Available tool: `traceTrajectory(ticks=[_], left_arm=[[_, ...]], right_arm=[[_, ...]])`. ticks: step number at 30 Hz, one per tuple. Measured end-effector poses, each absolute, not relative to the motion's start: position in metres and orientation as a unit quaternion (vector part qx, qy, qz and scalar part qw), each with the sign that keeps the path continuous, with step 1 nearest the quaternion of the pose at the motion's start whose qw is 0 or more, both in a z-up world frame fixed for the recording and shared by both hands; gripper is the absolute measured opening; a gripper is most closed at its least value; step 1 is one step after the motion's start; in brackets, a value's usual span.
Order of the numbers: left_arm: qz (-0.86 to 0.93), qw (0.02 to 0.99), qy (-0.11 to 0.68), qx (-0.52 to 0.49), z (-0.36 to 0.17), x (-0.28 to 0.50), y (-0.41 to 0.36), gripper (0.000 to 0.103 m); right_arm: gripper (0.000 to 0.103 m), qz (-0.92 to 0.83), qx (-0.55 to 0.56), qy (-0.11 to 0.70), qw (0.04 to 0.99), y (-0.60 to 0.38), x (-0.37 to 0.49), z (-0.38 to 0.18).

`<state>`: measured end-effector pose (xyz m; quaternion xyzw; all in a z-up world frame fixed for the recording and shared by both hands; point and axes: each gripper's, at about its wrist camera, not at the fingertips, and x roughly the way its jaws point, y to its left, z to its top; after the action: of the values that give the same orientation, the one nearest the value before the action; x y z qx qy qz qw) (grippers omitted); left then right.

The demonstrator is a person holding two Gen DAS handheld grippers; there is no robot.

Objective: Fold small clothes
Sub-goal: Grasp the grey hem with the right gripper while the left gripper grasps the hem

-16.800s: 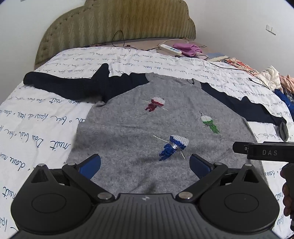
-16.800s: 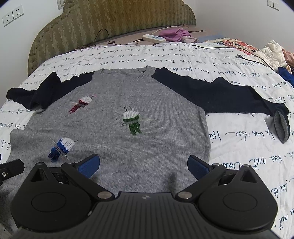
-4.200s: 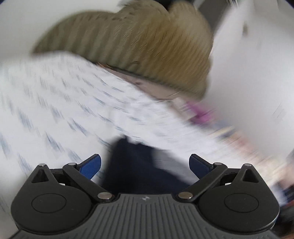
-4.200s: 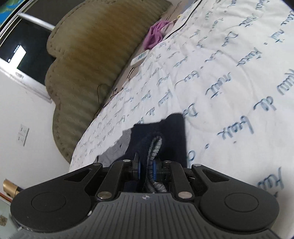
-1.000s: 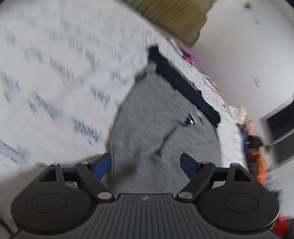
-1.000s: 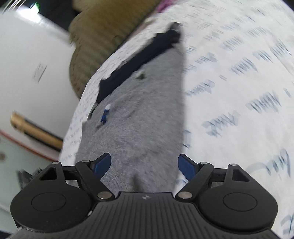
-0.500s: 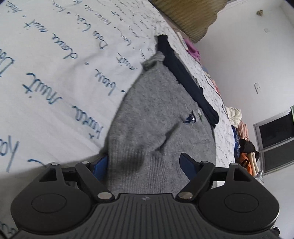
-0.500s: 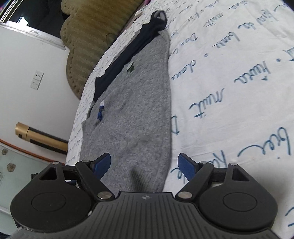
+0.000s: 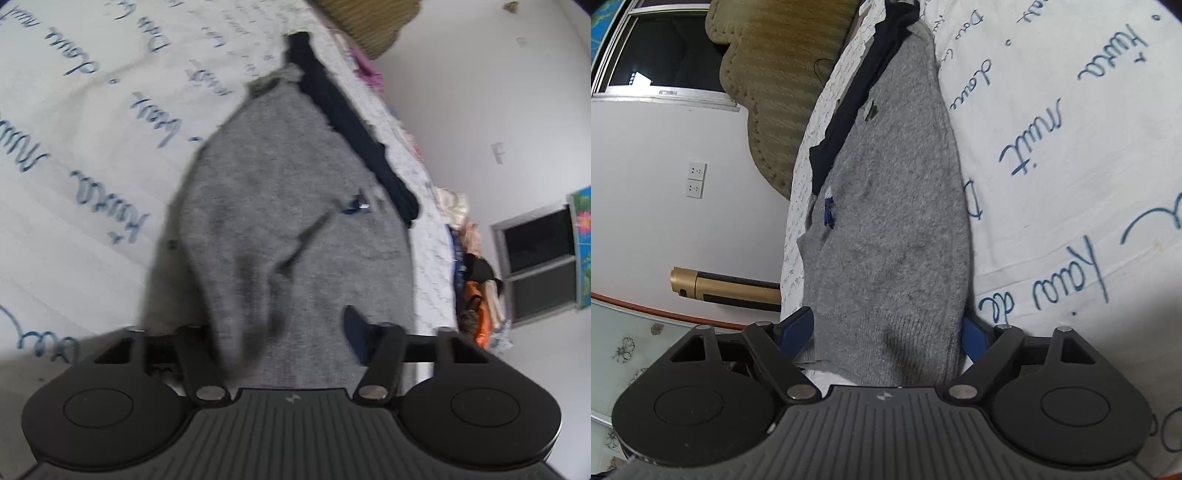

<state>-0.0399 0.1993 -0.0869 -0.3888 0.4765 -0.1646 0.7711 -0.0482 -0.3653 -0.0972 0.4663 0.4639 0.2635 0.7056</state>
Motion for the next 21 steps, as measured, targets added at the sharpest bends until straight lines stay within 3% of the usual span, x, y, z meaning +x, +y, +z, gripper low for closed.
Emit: traceTrajectory(ticks=[1,3,5,6,7,10,13,15,16,21], left_arm=[[-0.160,0.769,0.477,-0.394,-0.089,-0.040,0.202,0.046],[-0.161,0.765,0.476,-0.403,-0.090,-0.041,0.206,0.046],[-0.165,0.762,0.479,-0.403,-0.090,-0.042,0.206,0.048],[-0.165,0.762,0.480,-0.403,-0.090,-0.042,0.207,0.048],[-0.164,0.760,0.479,-0.406,-0.090,-0.042,0.208,0.048],[-0.161,0.760,0.478,-0.409,-0.090,-0.042,0.207,0.048],[-0.158,0.762,0.480,-0.405,-0.089,-0.042,0.205,0.045],[-0.150,0.763,0.487,-0.397,-0.088,-0.041,0.204,0.014],[-0.149,0.760,0.496,-0.394,-0.089,-0.040,0.203,0.006],[-0.169,0.771,0.487,-0.374,-0.068,-0.049,0.190,0.004]], right_arm=[[0.071,0.263,0.460,0.465,0.709,-0.362,-0.048,-0.097],[0.042,0.262,0.440,0.479,0.713,-0.353,-0.046,-0.100],[0.031,0.259,0.433,0.491,0.710,-0.347,-0.045,-0.108],[0.016,0.259,0.436,0.495,0.706,-0.346,-0.046,-0.112],[0.009,0.256,0.438,0.501,0.702,-0.344,-0.046,-0.117],[0.004,0.269,0.442,0.486,0.704,-0.343,-0.052,-0.120],[0.008,0.271,0.422,0.484,0.716,-0.342,-0.053,-0.110],[0.008,0.281,0.421,0.483,0.714,-0.340,-0.051,-0.105],[0.008,0.286,0.422,0.482,0.712,-0.340,-0.051,-0.102],[0.008,0.306,0.415,0.459,0.723,-0.350,-0.049,-0.075]])
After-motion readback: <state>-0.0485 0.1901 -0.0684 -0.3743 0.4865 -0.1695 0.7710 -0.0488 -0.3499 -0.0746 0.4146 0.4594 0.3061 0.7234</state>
